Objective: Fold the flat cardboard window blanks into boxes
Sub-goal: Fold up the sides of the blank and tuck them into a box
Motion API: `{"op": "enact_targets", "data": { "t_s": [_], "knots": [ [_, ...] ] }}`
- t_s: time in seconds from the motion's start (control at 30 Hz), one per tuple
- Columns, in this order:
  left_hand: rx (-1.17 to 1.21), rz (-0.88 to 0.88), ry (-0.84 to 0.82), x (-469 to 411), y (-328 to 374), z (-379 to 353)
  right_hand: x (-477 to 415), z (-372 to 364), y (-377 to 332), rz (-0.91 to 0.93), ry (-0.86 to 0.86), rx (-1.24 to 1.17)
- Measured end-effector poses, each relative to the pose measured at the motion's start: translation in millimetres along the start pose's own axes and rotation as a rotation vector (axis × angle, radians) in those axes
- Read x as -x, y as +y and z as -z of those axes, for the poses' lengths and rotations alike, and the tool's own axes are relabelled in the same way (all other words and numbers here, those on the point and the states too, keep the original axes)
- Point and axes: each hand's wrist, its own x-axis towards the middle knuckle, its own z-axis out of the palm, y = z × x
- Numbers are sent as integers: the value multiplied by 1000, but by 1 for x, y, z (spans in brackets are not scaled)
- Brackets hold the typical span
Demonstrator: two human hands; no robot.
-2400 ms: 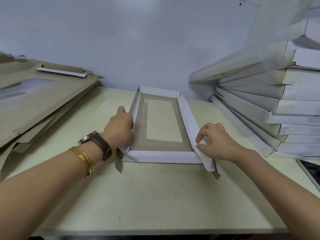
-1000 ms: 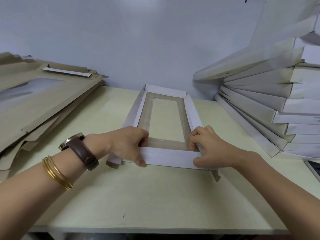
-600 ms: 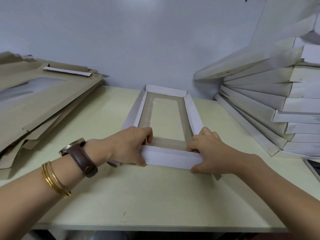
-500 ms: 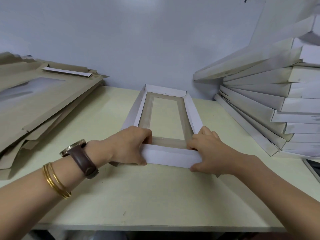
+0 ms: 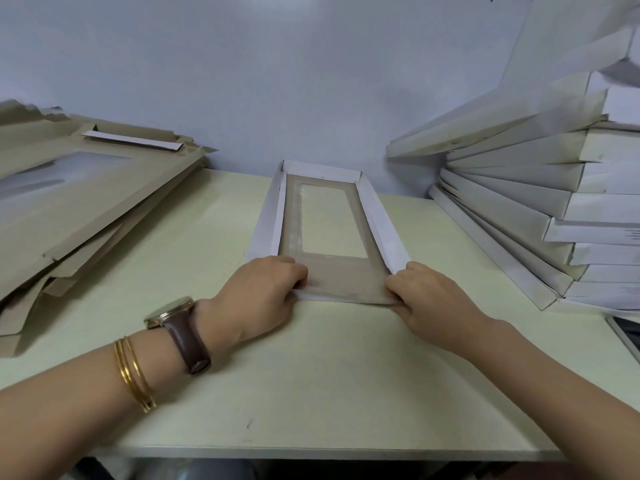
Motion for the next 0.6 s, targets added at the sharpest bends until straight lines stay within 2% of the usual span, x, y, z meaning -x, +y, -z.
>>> {"op": "enact_targets", "data": {
  "t_s": [0.17,0.3,0.43,0.5,0.6],
  "knots": [
    [-15,-66,-52,19,1,7,21,1,0,13,-15,-78],
    [64,-9,-121,20,-4,8,27,0,1,-32,-61,-180],
    [57,-35,-61,19,-9,1,25,-5,8,-92,-9,-164],
    [53,-44,29,21,-10,-2,23,-5,10,-108,44,-199],
    [5,69,150,21,-12,-5,21,-5,12,-151,139,-158]
  ]
}}
